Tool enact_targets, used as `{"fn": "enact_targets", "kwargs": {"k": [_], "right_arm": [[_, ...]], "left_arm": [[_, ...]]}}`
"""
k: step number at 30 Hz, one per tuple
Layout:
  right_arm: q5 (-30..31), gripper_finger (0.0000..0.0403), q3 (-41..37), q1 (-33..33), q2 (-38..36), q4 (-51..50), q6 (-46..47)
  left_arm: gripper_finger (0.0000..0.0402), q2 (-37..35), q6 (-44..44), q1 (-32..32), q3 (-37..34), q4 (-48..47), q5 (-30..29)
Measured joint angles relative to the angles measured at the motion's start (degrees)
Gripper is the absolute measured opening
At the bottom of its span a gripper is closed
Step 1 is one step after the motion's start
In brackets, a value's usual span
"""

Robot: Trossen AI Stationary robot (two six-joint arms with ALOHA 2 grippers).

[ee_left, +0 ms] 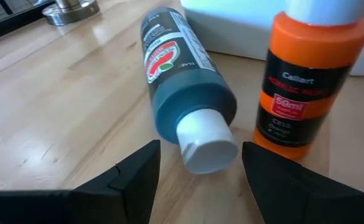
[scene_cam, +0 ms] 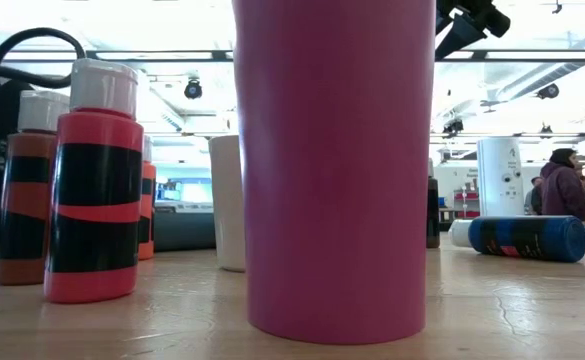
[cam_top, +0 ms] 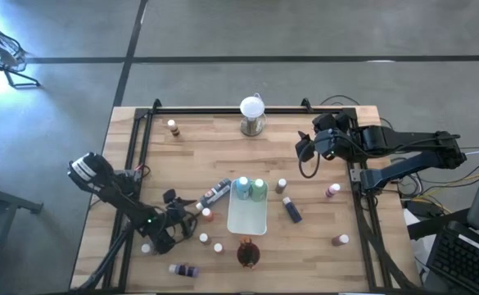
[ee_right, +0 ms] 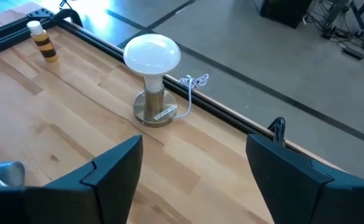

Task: Pick & Place Paint Supplies
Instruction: Put the black paint bottle into the white bin

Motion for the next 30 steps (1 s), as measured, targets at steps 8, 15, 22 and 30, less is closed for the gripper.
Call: {"fn": "enact_targets", "kwargs": {"k": [8, 15, 22, 30], "right_arm": [[1.4, 0.0265, -0.2, 0.0, 0.0, 0.0, -0.2], [1.8, 0.0239, -0.6, 0.0, 0.0, -0.1, -0.2], [3.0, 0.0227, -1.3, 0.0, 0.0, -0.1, -0.2], [3.0, 0.0239, -1.4, 0.0, 0.0, -0.1, -0.2]], "left_arm": [[0.0232, 0.0, 3.1, 1.4, 0.0, 1.3, 0.5], [0.0232, 0.0, 4.4, 3.1, 0.4, 1.8, 1.8], [0.0232, -0.1, 8.8, 3.5, 1.5, 2.4, 4.0], [0.0232, -0.1, 9.6, 3.6, 2.0, 2.7, 3.0]]}}
